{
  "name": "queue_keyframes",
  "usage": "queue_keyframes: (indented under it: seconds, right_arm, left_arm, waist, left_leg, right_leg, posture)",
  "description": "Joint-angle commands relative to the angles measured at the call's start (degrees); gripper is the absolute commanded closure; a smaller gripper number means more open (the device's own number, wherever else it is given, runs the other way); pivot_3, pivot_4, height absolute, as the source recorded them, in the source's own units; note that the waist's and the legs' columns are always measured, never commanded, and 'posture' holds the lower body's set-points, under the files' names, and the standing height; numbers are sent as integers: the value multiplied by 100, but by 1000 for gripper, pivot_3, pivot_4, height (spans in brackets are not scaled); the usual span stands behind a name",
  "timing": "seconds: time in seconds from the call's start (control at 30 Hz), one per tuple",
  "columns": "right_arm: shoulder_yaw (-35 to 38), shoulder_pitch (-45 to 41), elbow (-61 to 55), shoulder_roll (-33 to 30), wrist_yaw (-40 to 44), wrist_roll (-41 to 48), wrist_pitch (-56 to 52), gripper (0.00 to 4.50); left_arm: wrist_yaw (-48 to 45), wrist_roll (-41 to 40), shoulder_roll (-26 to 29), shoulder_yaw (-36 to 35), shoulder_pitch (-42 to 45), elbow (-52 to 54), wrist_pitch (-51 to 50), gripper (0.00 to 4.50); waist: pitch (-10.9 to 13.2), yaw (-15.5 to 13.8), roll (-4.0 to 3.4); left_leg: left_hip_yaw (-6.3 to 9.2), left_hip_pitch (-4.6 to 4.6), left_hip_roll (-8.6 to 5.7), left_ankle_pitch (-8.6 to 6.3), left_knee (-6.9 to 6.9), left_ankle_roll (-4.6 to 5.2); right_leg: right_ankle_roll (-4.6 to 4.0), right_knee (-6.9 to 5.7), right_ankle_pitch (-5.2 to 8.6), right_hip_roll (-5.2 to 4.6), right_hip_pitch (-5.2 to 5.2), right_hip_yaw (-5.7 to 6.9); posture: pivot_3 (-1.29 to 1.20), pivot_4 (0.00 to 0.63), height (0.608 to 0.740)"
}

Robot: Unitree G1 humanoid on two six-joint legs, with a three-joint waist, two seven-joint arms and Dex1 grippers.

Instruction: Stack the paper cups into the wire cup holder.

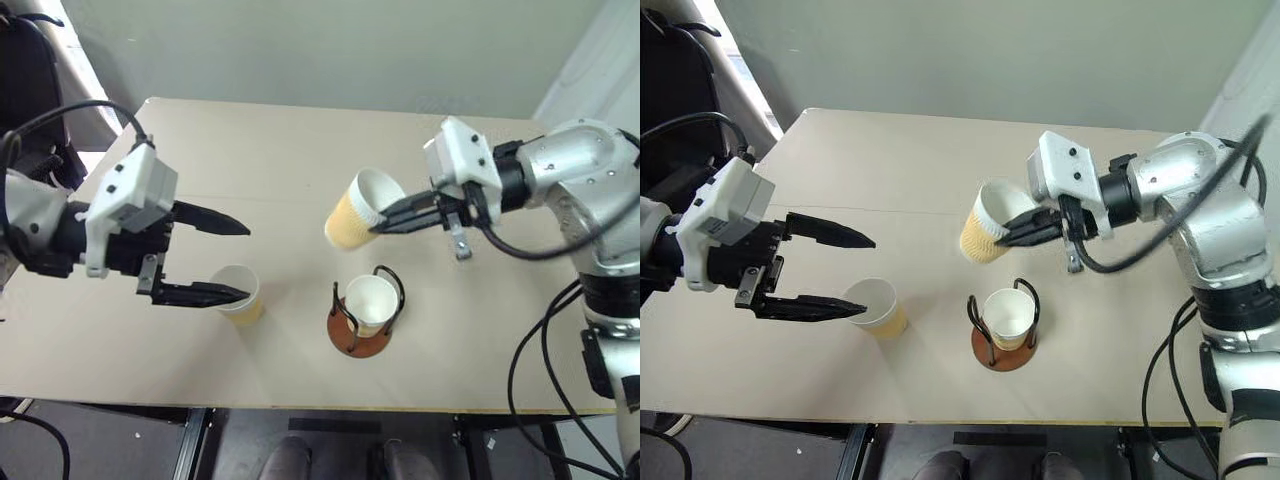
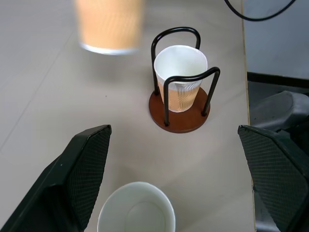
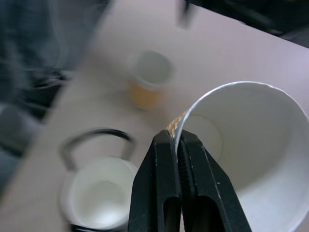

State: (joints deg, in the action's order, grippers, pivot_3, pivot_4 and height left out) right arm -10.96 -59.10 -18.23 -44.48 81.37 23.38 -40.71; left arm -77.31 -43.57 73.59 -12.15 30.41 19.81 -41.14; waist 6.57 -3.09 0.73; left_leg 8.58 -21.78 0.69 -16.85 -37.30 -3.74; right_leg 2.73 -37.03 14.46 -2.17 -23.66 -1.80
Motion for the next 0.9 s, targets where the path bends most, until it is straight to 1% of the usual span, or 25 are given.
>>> queue_keyframes:
  seconds: [0.03,0.1,0.23,0.63,0.87,0.9]
  right_arm:
    - [-42,177,-410,-379,106,122,-153,4458]
    - [-178,293,-477,-569,156,51,-117,4458]
    - [-349,401,-497,-780,222,-9,-7,4458]
    - [-609,445,-666,-789,308,57,28,4458]
    - [-963,430,-640,-1013,371,-294,42,4458]
    - [-983,429,-630,-1029,377,-321,66,4081]
  left_arm:
    - [-44,53,9,30,164,-36,107,0]
    - [-65,59,9,36,171,-39,109,0]
    - [-81,71,46,16,164,-49,96,0]
    - [-66,40,117,-105,59,24,10,0]
    - [-42,33,120,-134,31,52,6,0]
    - [-40,28,119,-140,27,55,4,0]
  waist:
    - [-1,-2,2]
    - [-1,1,2]
    - [-1,13,2]
    - [-1,34,2]
    - [-1,46,2]
    - [-1,46,2]
  left_leg:
    - [2,7,0,0,0,0]
    - [19,26,0,0,0,2]
    - [27,34,2,-1,6,3]
    - [28,32,4,0,15,4]
    - [32,32,4,-1,14,6]
    - [33,32,4,-1,14,6]
  right_leg:
    - [0,0,0,0,8,0]
    - [-2,3,1,0,28,0]
    - [-2,-2,1,1,27,-3]
    - [-2,-4,1,5,27,0]
    - [-2,-4,1,4,27,0]
    - [-2,-4,1,4,28,0]
  posture:
    - [0,150,740]
    - [0,150,740]
    - [0,150,740]
    - [0,150,740]
    - [0,150,740]
    - [0,150,740]
